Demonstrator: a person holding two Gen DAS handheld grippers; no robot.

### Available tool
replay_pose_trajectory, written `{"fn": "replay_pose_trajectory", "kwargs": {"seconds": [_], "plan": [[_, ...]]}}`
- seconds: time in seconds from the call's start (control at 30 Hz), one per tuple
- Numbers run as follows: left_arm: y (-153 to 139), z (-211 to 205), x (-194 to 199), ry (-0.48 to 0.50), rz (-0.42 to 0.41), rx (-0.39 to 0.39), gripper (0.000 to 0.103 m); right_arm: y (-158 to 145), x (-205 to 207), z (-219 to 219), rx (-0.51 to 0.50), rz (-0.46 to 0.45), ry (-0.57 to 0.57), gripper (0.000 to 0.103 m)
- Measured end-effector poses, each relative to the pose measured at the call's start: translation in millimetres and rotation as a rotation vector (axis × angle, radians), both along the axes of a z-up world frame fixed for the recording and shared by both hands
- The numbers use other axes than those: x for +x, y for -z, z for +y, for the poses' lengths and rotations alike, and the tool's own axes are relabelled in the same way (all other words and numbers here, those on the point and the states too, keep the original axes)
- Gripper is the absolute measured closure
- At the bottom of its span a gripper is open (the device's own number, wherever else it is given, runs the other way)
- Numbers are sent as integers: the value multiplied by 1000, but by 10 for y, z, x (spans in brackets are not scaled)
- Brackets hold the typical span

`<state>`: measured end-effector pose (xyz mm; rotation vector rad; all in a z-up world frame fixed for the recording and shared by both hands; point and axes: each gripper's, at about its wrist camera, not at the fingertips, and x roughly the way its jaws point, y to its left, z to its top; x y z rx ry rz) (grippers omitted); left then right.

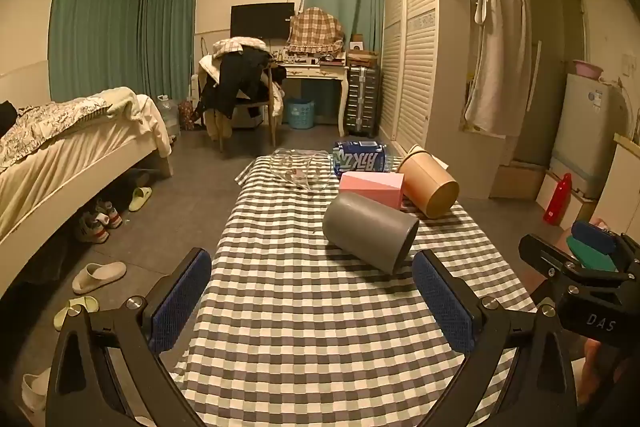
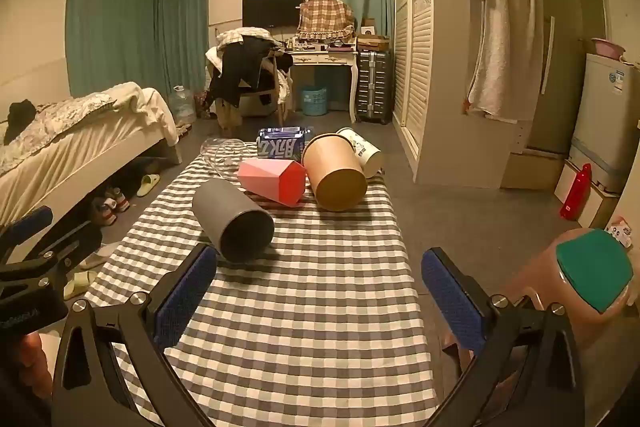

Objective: Flip cup upside down

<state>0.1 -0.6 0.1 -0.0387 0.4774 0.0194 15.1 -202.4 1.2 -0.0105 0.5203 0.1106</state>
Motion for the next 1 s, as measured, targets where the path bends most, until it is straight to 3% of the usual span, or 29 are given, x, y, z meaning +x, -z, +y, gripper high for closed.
{"fn": "replay_pose_trajectory", "kwargs": {"seconds": [1.0], "plan": [[-2, 28, 5, -1, 11, -8, 0, 36, 28, 27, 2, 15, -6, 0]]}}
